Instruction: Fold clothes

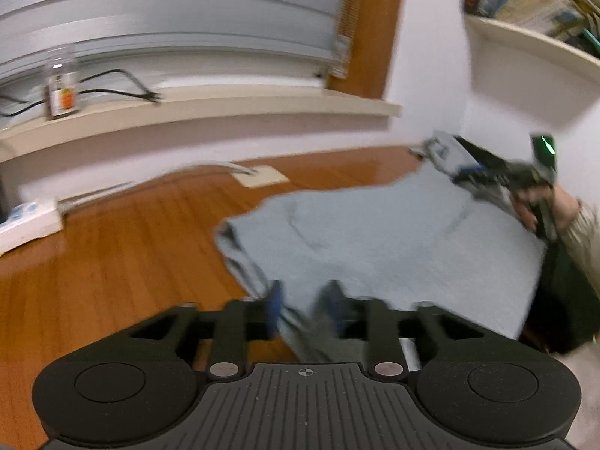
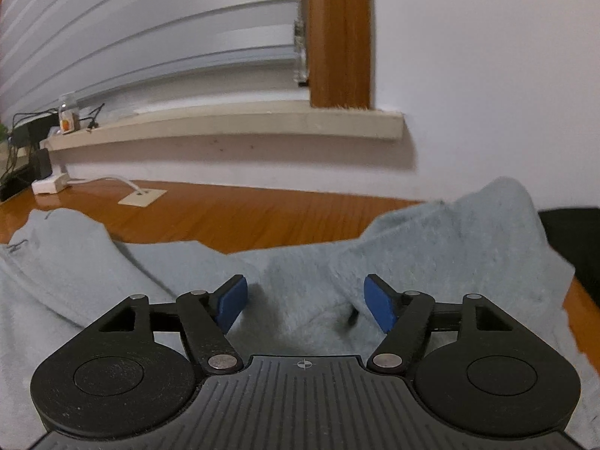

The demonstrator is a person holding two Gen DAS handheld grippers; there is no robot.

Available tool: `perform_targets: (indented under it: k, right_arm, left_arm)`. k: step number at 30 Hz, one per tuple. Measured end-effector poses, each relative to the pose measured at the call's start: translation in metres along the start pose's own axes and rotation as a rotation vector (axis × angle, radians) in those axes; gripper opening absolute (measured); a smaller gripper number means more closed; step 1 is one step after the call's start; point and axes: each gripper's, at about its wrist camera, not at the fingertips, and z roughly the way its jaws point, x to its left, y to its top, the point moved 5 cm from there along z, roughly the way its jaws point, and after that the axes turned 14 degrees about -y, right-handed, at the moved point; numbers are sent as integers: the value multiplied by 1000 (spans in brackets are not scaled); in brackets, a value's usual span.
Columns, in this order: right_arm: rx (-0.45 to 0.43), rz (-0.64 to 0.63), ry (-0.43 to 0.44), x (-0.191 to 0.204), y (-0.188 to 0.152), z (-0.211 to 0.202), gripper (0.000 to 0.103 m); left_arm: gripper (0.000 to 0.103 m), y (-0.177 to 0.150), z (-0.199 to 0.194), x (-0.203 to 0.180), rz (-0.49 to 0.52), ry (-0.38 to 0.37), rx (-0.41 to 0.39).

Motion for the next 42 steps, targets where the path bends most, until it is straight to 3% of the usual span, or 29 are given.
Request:
perform_targets:
  k: [1, 4, 9, 12, 15, 16, 18, 21, 24, 27, 29, 32, 36, 39, 41, 42]
  right_arm:
    - [14, 14, 8, -2, -1, 2, 70]
    - [40, 53, 29, -8, -2, 6, 79]
    - [84, 88, 14, -14, -4, 13, 80]
    - [90, 49, -8, -8, -5, 14, 81]
    - [93, 34, -17, -7, -5, 14, 81]
    - [93, 37, -15, -8, -5, 14, 81]
    - [94, 49, -9, -9, -4, 15, 81]
    - [93, 64, -8, -12, -4, 14, 81]
    - [96, 60, -10, -12, -4, 14, 82]
    - [100, 53, -11, -11, -4, 15, 83]
    - [103, 49, -12, -11, -4, 16, 84]
    - [108, 44, -14, -10, -5, 16, 85]
    - [110, 40, -14, -9, -4, 17, 85]
    - [111, 42, -12, -10, -4, 17, 85]
    - [112, 42, -11, -10, -4, 17, 85]
    - [112, 42, -11, -10, -4, 17, 85]
  left_arm:
    - [58, 4, 2, 9, -24, 15, -15]
    - [66, 19, 16, 37, -115, 23, -54]
    - [65, 36, 47, 71, -230, 16, -74]
    - [51, 39, 60, 75, -224, 11, -47]
    - [10, 39, 63, 73, -209, -3, -38]
    - [3, 38, 62, 72, -196, 0, -40]
    - [3, 39, 53, 70, -145, 58, -58]
    - [3, 40, 36, 73, -154, 55, -99]
    - [6, 37, 37, 72, -150, 90, -53]
    - [24, 33, 33, 61, -103, 140, -41]
    - [42, 31, 31, 47, -41, 156, -32]
    - [62, 29, 30, 15, 66, 134, -6]
    - [64, 24, 37, -27, 161, 55, 43]
    - [60, 14, 53, -38, 204, 47, 123]
    - [40, 9, 60, -36, 196, 43, 145]
    - [36, 7, 61, -35, 182, 24, 149]
